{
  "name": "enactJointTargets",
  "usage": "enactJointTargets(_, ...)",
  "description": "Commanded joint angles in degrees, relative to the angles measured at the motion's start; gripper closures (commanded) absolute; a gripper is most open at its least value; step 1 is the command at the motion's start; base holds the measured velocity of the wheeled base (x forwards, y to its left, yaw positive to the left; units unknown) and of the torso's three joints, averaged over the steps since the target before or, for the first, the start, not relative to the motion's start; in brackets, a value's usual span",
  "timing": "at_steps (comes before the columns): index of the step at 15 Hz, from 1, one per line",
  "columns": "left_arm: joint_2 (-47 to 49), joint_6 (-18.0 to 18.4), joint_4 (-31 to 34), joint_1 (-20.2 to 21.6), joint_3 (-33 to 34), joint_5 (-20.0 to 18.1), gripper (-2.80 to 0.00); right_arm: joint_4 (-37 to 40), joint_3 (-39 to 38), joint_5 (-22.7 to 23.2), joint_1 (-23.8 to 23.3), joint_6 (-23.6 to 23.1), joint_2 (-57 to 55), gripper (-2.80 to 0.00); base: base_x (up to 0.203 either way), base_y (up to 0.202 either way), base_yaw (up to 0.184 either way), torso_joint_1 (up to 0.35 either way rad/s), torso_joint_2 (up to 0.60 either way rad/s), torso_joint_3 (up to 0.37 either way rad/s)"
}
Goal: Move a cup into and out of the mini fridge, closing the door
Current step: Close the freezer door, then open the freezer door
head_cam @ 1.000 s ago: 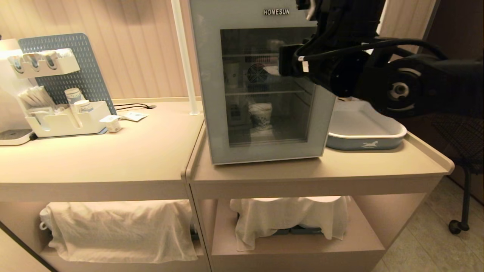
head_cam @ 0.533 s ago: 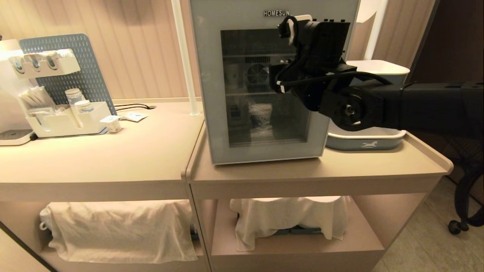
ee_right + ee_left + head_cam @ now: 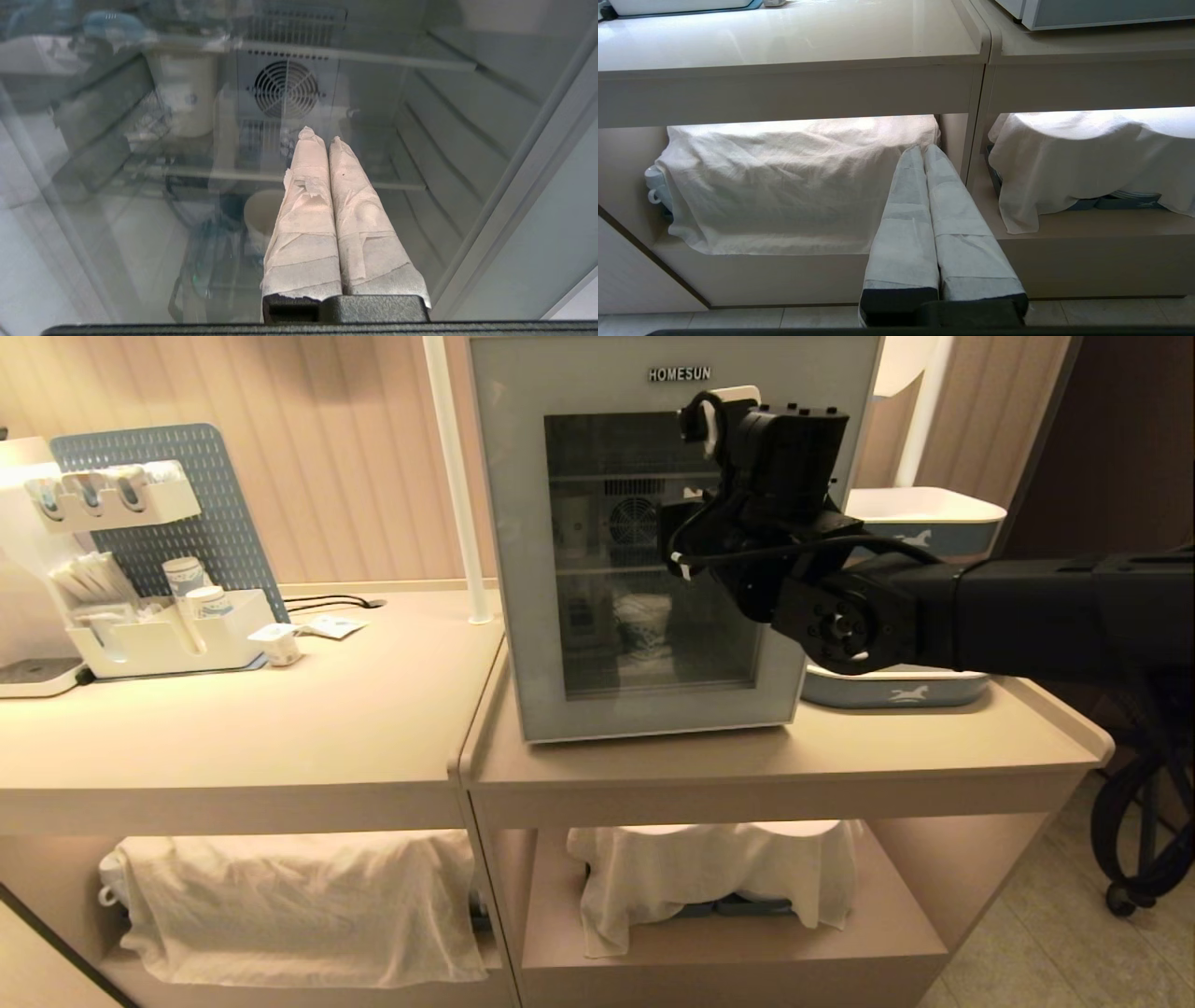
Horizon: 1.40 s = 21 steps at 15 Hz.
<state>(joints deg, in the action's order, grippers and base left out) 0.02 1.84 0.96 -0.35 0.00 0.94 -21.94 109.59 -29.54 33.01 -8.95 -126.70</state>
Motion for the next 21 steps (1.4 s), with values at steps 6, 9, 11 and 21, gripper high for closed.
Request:
enactJointTargets(6, 0.06, 0.01, -0.01, 0.0, 0.09, 0.03, 0.0, 9.37, -18.95, -0.24, -1.25, 0.42, 17.27, 0.0, 0.0, 0.0, 0.0, 0.0, 0.0, 0.0)
enactJointTargets(9, 0.05, 0.01, 0.0, 0.0, 0.09, 0.03, 0.0, 12.76, -29.5, -1.31, -4.26, 0.68, 27.47, 0.0, 0.0, 0.0, 0.0, 0.0, 0.0, 0.0)
enactJointTargets(11, 0.03, 0.01, 0.0, 0.0, 0.09, 0.03, 0.0, 14.37, -34.8, -3.71, -6.17, 0.6, 33.74, 0.0, 0.0, 0.0, 0.0, 0.0, 0.0, 0.0)
enactJointTargets(21, 0.06, 0.01, 0.0, 0.0, 0.09, 0.03, 0.0, 39.12, -61.3, -3.48, -29.02, -0.38, 73.49, 0.0, 0.0, 0.0, 0.0, 0.0, 0.0, 0.0)
